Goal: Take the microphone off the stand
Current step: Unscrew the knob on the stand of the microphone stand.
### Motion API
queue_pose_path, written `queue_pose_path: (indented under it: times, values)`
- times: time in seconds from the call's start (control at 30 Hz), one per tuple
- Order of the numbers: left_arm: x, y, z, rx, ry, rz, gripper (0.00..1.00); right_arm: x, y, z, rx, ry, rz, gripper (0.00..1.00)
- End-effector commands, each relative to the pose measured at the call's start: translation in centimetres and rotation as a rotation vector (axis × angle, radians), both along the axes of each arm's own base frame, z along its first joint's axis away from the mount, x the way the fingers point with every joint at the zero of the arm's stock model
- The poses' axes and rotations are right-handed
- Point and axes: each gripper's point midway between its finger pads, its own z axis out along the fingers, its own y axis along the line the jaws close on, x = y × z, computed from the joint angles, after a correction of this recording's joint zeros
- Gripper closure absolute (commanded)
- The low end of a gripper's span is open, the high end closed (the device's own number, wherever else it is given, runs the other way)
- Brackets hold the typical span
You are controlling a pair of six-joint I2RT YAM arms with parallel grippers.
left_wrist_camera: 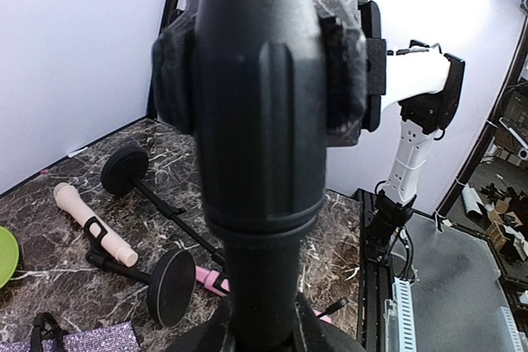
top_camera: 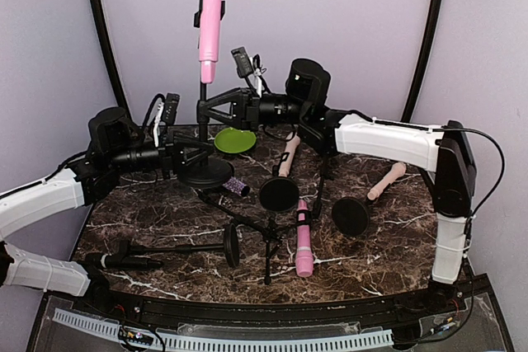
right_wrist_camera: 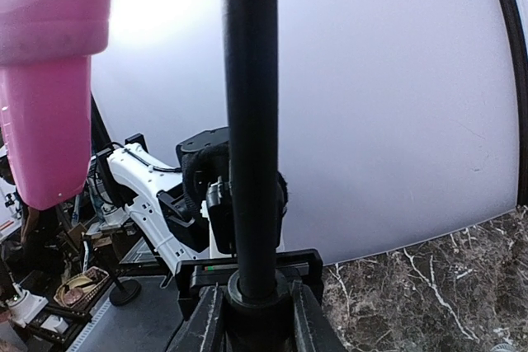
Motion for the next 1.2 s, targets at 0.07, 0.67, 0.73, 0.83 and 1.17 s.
queue_pose_path:
  times: [0.07,0.67,0.73,0.83,1.17]
  values:
    - [-1.7,-0.6,4.9,-0.085,-0.166,-0.096,1.00,-2.6,-0.6,0.0,-0.007,-0.031,0.088,0.89]
    - [2.3,2.5,4.6,-0.048,-0.187,0.251,1.00,1.6,-1.5,-1.4,-0.034,0.036,-0.203,0.19]
    - [3.1,3.2,4.4,-0.036,-0.177,0.317,1.00,3.0,-1.6,-1.8,-0.053,0.066,-0.283,0.20]
    - [5.0,4.6,3.4,0.010,-0.138,0.450,1.00,4.8,-1.8,-2.3,-0.076,0.126,-0.390,0.21]
    - [7.5,5.5,1.1,0.097,-0.049,0.568,1.00,5.5,0.4,-4.4,-0.136,0.266,-0.490,0.20]
